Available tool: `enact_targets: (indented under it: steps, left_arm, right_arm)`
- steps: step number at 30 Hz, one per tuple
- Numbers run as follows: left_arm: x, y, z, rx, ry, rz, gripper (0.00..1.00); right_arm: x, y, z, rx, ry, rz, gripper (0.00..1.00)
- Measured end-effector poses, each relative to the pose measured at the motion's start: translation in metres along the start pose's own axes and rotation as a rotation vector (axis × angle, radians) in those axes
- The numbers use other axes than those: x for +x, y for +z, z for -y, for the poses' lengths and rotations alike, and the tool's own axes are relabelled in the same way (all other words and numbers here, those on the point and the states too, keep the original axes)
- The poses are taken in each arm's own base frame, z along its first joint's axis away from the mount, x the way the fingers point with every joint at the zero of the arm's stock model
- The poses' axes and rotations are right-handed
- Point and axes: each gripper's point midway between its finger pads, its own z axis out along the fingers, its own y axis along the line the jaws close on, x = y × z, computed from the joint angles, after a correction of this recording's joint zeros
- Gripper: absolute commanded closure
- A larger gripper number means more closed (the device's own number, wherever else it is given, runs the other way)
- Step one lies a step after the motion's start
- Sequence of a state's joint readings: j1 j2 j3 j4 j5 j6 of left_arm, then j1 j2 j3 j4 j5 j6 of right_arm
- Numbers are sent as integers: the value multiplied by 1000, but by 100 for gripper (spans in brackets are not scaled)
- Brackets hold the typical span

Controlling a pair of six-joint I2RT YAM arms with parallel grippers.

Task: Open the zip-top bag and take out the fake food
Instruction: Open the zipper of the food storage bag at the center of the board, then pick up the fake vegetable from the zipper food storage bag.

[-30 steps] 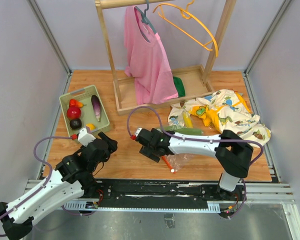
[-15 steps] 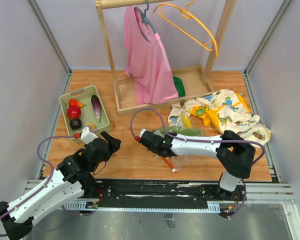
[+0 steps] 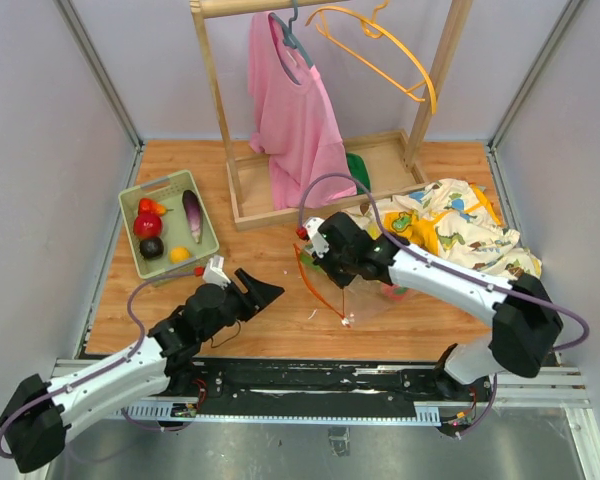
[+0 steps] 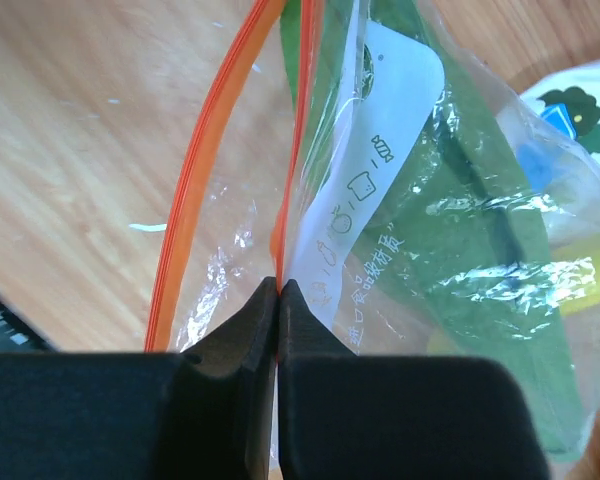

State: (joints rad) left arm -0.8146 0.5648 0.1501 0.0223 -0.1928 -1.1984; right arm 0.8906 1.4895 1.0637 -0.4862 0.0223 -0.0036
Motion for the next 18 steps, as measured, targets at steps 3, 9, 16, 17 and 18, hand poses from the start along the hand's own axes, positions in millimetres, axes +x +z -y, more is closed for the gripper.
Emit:
enact_targets:
  steps: [3,9,16,17,18]
  left_arm:
    - [6,10,23,94,-38,-33,29]
    - [13,32,63,208,-91,-80,39]
    - [15,46,90,269,-158,-94,56]
    - [15,46,90,268,-164,-97,56]
    - [15,46,90,269,-168,-97,57]
  right_arm:
    - [-15,-21,-10,-78,10,86,99]
    - [-26,-34,-26,-176,6,146,99]
    - [-26,-33,-17,-177,37,146,99]
    - [-26,-32,-16,-176,42,148,99]
    - [-26,-32,-15,-175,44,150,99]
